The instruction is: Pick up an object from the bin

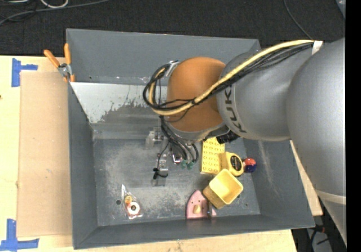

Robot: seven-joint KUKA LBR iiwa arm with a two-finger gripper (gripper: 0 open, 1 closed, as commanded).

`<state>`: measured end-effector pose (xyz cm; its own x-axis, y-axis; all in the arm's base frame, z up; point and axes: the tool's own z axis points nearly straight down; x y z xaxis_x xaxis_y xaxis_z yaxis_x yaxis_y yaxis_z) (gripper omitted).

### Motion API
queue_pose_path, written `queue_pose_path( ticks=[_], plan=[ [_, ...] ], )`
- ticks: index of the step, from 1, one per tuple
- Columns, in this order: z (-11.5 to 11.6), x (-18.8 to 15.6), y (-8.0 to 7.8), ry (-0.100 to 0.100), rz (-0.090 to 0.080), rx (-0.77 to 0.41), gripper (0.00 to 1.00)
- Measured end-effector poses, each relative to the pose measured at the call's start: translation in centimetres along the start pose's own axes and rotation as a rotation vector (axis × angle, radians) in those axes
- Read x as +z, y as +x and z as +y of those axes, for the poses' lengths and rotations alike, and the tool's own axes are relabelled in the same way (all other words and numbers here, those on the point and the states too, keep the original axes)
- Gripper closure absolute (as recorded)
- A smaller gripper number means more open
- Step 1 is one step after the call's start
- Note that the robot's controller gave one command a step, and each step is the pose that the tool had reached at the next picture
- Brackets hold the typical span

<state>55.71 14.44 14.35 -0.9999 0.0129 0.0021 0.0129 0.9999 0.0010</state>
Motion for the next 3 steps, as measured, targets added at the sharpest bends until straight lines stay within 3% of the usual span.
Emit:
queue_pose_path(
  ticks=[1, 2, 3],
  plan=[
    [-1.6, 1.1, -2.0, 0.0, -0.002, -0.069, 0.0],
    [-3.3, -0.1, 0.9, 0.0, 0.001, -0.085, 0.0],
    [-5.2, -0.3, -3.7, 0.0, -0.002, -0.145, 1.0]
  ],
)
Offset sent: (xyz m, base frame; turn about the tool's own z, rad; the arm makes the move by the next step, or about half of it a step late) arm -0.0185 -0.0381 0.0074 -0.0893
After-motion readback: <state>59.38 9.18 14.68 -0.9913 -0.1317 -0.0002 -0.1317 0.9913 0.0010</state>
